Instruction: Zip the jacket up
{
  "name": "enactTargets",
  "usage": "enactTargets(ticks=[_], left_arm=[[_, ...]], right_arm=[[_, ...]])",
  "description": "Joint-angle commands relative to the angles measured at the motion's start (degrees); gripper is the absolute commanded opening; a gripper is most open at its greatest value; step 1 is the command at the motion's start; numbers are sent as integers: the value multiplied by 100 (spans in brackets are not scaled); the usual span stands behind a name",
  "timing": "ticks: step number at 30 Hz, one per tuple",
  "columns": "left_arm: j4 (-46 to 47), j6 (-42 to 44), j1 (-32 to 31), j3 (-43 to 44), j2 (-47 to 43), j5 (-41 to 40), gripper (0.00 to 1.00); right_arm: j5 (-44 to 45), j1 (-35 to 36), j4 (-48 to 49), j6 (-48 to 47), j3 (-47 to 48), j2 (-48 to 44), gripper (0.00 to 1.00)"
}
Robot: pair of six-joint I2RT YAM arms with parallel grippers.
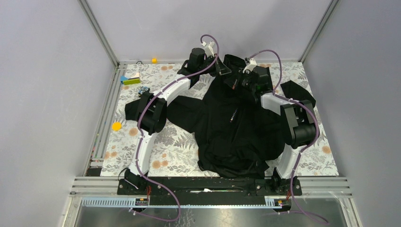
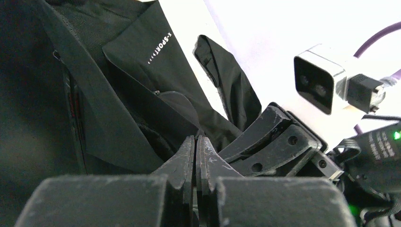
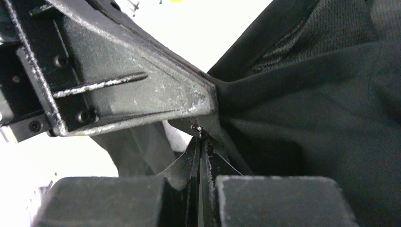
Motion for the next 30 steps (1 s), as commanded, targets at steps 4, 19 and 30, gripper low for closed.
enactTargets(ticks=[4, 19, 30], left_arm=[[489, 27, 144, 70, -573, 310, 0], [146, 214, 241, 591, -452, 90, 0], [692, -413, 69, 866, -120, 78, 0]], right_arm=[[-1560, -529, -2313, -576, 210, -115, 0], [-2669, -598, -2453, -547, 174, 92, 0], [-3066, -620, 1683, 3103, -1035, -46, 0]])
